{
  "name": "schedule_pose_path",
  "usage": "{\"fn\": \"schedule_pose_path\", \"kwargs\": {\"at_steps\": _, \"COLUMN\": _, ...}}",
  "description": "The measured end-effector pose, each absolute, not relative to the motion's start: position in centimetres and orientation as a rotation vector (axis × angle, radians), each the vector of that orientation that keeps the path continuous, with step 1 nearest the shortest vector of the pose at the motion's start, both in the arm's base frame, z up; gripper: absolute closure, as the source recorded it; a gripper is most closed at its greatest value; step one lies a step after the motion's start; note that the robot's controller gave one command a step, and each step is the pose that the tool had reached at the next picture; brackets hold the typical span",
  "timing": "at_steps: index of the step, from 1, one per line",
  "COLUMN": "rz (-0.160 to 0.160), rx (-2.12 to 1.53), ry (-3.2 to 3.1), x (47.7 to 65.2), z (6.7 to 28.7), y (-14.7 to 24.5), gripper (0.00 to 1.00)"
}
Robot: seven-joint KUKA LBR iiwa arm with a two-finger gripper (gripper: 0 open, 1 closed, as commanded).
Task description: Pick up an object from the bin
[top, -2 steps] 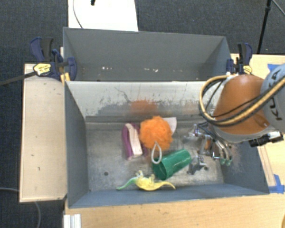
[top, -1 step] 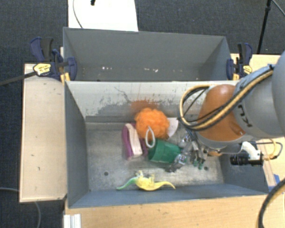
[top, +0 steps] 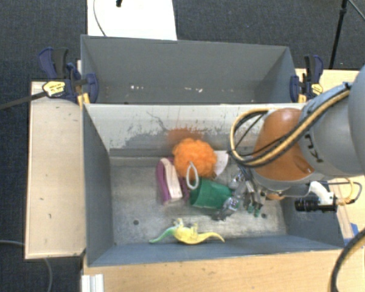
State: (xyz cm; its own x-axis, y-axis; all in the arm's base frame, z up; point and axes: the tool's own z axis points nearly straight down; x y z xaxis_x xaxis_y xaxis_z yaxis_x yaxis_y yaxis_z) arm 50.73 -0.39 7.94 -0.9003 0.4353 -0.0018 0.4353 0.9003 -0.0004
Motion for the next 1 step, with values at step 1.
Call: {"fn": "schedule_pose_path", "kwargs": {"at_steps": 1, "rz": 0.004, "rx": 0.724, "ry": 3.05, "x": 50.04, "z": 24.26, "y": 2.65, "gripper": 1.0}}
